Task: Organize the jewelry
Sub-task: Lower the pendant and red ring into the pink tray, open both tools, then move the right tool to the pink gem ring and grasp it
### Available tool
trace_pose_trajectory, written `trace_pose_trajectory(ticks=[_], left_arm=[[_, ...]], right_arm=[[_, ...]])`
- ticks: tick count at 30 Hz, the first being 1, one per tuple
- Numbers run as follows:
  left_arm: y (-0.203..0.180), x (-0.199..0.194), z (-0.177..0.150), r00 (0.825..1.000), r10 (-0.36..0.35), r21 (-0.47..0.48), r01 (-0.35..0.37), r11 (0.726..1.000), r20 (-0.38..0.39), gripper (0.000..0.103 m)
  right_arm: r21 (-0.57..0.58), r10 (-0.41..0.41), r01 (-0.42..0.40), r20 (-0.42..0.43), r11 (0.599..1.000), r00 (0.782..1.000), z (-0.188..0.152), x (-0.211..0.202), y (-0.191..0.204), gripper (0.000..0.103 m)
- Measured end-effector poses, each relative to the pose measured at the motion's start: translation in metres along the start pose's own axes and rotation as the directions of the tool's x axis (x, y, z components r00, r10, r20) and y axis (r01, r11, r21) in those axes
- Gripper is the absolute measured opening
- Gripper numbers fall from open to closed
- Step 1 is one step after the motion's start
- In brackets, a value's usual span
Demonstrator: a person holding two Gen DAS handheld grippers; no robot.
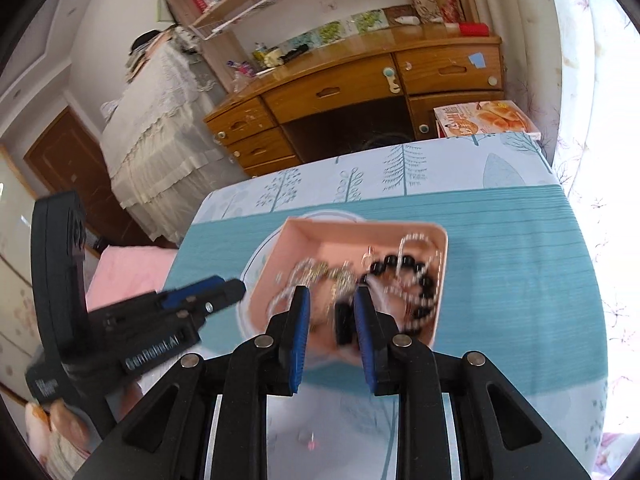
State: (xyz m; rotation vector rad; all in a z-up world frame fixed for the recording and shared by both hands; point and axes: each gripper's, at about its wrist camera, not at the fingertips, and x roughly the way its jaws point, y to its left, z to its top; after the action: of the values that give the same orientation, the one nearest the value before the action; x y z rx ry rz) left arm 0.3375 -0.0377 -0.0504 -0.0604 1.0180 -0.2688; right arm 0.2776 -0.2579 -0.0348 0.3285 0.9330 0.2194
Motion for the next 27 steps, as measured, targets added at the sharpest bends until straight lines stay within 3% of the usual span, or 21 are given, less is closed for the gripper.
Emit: trace_pose_trajectory(ticks=[3, 6, 8, 13, 17, 27], left_arm=[[0.003, -0.026, -0.02, 0.999, 0.027, -0.021, -0.026, 0.999, 0.04, 0.024], [0.004, -0.046, -0.043, 0.996, 0.049, -0.028, -0.046, 0.999, 0.078, 0.033], [0.004, -0.056, -0.057, 0.993, 0.051, -0.029, -0.048, 0.998, 0.106, 0.04], [0.002, -0.066, -0.088, 0.988, 0.067, -0.025, -0.064, 0.998, 0.137, 0.044], [0.003, -0.061, -0.113, 0.988, 0.065, -0.034, -0.061, 0.998, 0.138, 0.065], [0.015, -0.012, -0.145, 0.998, 0.061, -0.096, -0.057, 0.994, 0.033, 0.066]], right_arm=[[-0.051, 0.002, -0.001, 0.015, 0.999, 1.0, -0.028, -0.021, 0.012, 0.023], [-0.12, -0.005, 0.008, 0.025, 0.993, 1.0, -0.055, -0.037, 0.023, 0.023], [-0.188, -0.012, 0.016, 0.021, 0.982, 1.0, -0.075, -0.042, 0.031, 0.023], [-0.362, -0.027, 0.016, -0.026, 0.932, 0.999, -0.113, -0.04, 0.045, 0.023], [-0.424, -0.018, -0.009, -0.062, 0.906, 0.998, -0.128, -0.029, 0.045, 0.023], [-0.511, 0.007, -0.099, -0.18, 0.854, 0.984, -0.146, 0.02, 0.036, 0.023]])
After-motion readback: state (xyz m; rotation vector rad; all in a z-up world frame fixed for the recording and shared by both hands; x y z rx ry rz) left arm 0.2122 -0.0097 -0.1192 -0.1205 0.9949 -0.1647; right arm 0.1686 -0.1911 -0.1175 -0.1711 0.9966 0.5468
